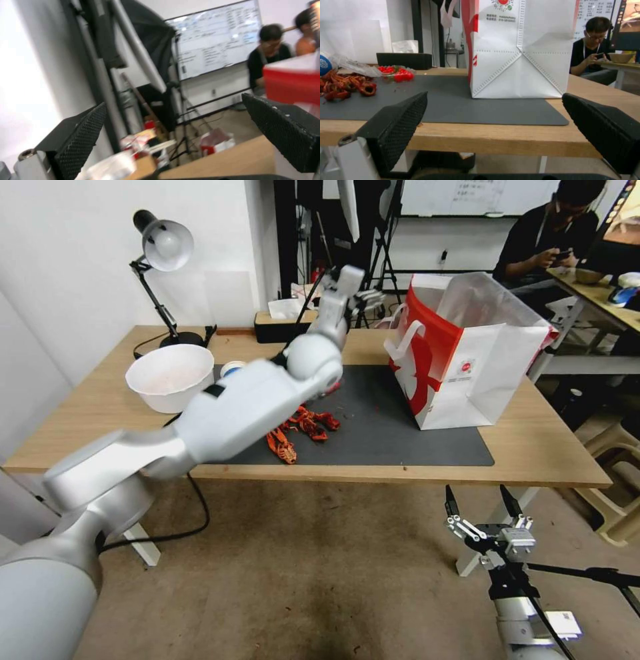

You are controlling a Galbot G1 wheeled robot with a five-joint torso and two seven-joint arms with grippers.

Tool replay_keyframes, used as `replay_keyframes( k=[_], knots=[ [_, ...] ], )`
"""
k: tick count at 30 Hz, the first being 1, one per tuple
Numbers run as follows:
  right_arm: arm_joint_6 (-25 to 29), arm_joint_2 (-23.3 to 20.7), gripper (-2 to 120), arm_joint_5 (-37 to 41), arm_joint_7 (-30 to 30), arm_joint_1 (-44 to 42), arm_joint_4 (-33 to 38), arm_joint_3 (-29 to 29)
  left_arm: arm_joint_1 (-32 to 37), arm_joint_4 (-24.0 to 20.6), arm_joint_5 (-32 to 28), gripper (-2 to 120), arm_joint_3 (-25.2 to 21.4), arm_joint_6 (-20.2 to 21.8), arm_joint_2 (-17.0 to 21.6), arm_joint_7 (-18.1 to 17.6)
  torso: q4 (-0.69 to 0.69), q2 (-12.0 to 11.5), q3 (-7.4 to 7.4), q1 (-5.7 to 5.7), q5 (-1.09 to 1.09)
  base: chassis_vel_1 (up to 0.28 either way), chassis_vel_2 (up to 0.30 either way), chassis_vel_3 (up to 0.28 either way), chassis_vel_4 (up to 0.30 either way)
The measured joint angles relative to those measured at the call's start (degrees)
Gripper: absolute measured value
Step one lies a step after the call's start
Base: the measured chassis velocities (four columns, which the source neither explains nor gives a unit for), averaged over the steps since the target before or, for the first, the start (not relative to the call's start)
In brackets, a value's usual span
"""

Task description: Pick up the trash from the table and place it into the takeout bag.

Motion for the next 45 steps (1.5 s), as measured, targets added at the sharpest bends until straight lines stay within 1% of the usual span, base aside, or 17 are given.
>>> replay_keyframes(
  k=[1,4,5,8,15,17,19,21,23,24,27,28,35,37,39,43,45],
  knots=[
    [0.0,0.0,100,0.0,0.0,0.0,0.0,0.0,0.0,0.0,0.0,100,0.0,0.0,0.0,0.0,0.00,0.0,0.00,0.00,0.00,0.000,0.000,0.000,0.000],
    [-0.1,0.0,100,0.1,0.3,0.2,0.0,0.0,4.2,-6.1,1.8,100,-1.0,2.9,3.3,-5.3,-0.02,0.0,0.00,-0.01,0.01,0.000,0.000,0.000,0.000],
    [-0.1,0.0,100,0.1,0.3,0.2,0.0,0.0,4.2,-6.1,1.8,100,-1.0,2.9,3.3,-5.3,-0.02,0.0,0.00,-0.01,0.01,0.000,0.000,0.000,0.000],
    [-0.3,-0.1,100,0.1,0.4,0.3,0.1,0.0,8.9,-11.1,2.7,100,-3.3,3.5,7.4,-6.7,0.01,0.0,0.00,0.00,0.00,0.000,0.000,0.000,0.000],
    [-0.4,-0.2,100,0.2,0.5,0.1,0.6,0.0,18.3,-18.6,5.0,100,-8.4,3.4,13.6,-7.0,0.00,0.0,0.00,-0.01,0.00,0.000,0.000,0.000,0.000],
    [-0.4,-0.2,100,0.2,0.5,0.1,0.7,0.0,19.5,-19.4,5.1,100,-9.1,3.4,14.2,-7.0,0.00,0.0,0.00,0.00,0.00,0.000,0.000,0.000,0.000],
    [-0.4,-0.2,100,0.2,0.5,-0.1,0.9,0.1,25.1,-23.0,6.0,100,-11.9,3.3,17.3,-6.7,-0.01,0.0,-0.01,-0.01,0.00,0.000,0.000,0.000,0.000],
    [-0.4,-0.2,100,0.2,0.5,-0.2,0.9,0.1,25.8,-23.3,6.2,100,-12.2,3.2,17.6,-6.6,-0.01,0.0,-0.01,-0.01,0.01,0.000,0.000,0.000,0.000],
    [-0.2,-0.2,100,0.2,0.4,-0.5,0.9,0.1,32.2,-26.3,8.4,100,-16.8,2.6,19.6,-6.1,0.00,0.0,-0.01,-0.01,0.01,0.000,0.000,0.000,0.000],
    [-0.2,-0.2,100,0.2,0.4,-0.5,0.9,0.1,32.2,-26.3,8.4,100,-16.8,2.6,19.6,-6.1,0.00,0.0,-0.01,-0.01,0.01,0.000,0.000,0.000,0.000],
    [0.1,-0.1,100,0.2,0.4,-0.6,1.0,0.1,40.6,-28.5,12.1,100,-24.5,2.0,19.5,-5.2,0.00,0.0,-0.01,-0.01,0.01,0.000,0.000,0.000,0.000],
    [0.1,-0.1,100,0.2,0.4,-0.6,1.0,0.1,40.6,-28.5,12.1,100,-24.5,2.0,19.5,-5.2,0.00,0.0,-0.01,-0.01,0.01,0.000,0.000,0.000,0.000],
    [0.3,-0.3,100,0.3,0.4,0.4,0.5,-0.5,55.5,-33.3,15.3,100,-34.6,-0.8,19.8,-1.1,-0.01,0.0,0.00,-0.01,0.02,0.000,0.000,0.000,0.000],
    [0.2,-0.3,100,0.3,0.4,0.5,0.4,-0.6,57.4,-33.9,15.7,100,-35.6,-1.3,19.9,-0.6,-0.02,0.0,0.00,-0.01,0.02,0.000,0.000,0.000,0.000],
    [0.1,-0.4,100,0.3,0.4,0.8,0.4,-0.9,63.2,-35.3,16.9,100,-38.5,-3.0,19.8,1.0,0.01,0.0,-0.01,-0.01,0.00,0.000,0.000,0.000,0.000],
    [0.1,-0.6,100,0.3,0.4,0.9,0.4,-1.2,67.6,-35.9,18.9,100,-40.5,-4.9,19.2,1.6,0.00,0.0,-0.01,-0.01,0.02,0.000,0.000,0.000,0.000],
    [0.1,-0.8,100,0.2,0.3,1.0,0.4,-1.7,72.3,-37.2,21.0,100,-42.3,-6.1,17.8,1.5,-0.01,0.0,0.00,-0.01,0.00,0.000,0.000,0.000,0.000]
  ],
)
